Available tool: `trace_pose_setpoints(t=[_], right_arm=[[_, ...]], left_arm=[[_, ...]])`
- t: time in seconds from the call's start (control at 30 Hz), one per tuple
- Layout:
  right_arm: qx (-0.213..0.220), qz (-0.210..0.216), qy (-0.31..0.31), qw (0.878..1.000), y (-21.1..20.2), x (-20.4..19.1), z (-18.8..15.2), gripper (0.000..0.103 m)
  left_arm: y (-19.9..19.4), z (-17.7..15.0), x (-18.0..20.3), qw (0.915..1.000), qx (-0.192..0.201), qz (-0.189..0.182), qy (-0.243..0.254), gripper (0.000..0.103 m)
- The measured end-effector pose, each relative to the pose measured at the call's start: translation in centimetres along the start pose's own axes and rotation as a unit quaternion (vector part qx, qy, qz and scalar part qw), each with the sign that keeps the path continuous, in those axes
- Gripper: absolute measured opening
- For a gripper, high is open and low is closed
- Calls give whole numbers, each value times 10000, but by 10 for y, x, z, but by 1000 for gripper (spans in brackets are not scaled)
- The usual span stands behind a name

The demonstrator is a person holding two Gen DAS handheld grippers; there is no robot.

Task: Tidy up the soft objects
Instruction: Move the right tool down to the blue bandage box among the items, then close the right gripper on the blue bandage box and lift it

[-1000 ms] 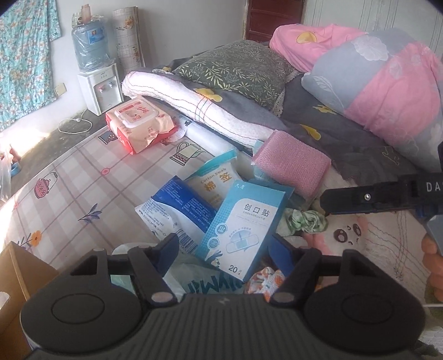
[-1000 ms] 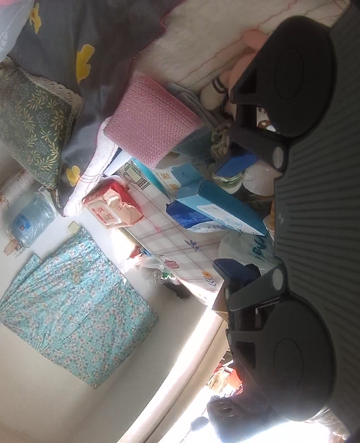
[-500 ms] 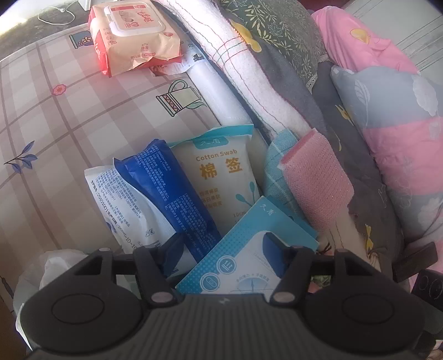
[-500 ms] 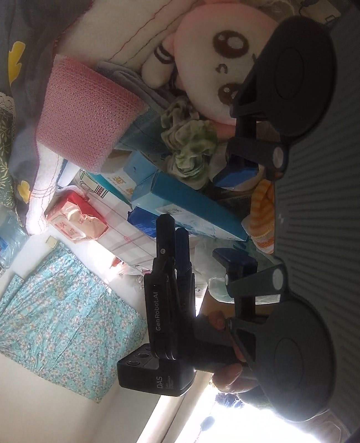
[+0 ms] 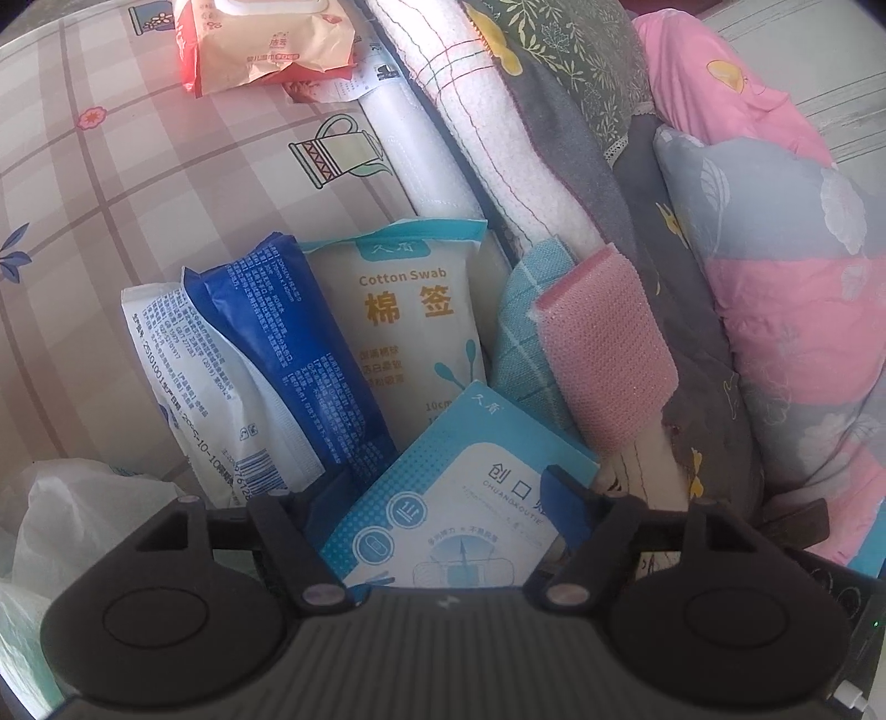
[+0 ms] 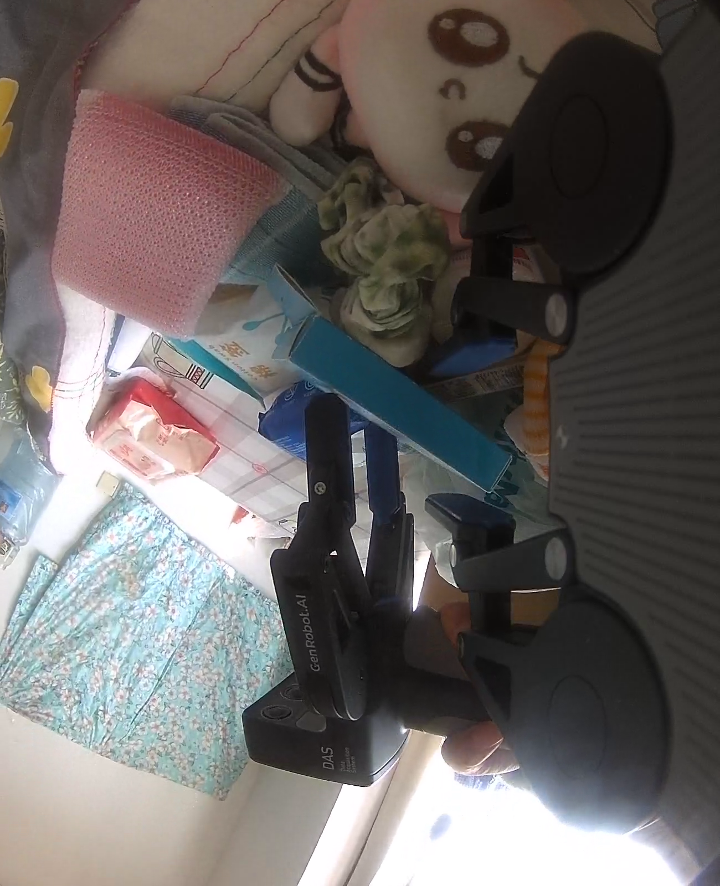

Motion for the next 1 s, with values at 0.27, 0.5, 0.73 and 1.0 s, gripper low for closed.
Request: trace_pose_setpoints(t=[0.27,0.5,0.73,1.0], right_arm=[[129,173,46,9998,0,4,1,27],[297,625,-164,9975,-24,-7,-1,24],[397,843,-770,9927,-53,-48,-19,22],[109,1201,-1472,9817,-74,-110,-62,21]], left_arm=[[-3,-9,0,9991,-143,-330,-234,78],[-28,-32,17,9980,57,-603,-168,76],[-79,-81,39,9960,599,-655,-49,76],[-128,-164,47,9894,1369,-491,-21,77]])
Point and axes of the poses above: each gripper's, at about its wrist camera, not at the fingertips, and y roughly the way its jaws point, x to its right, z to its top, the point moved 9 cm from there along y, roughly the way its jaws point, and after that the axes turned 15 degrees about -x, right-handed, at the moved point
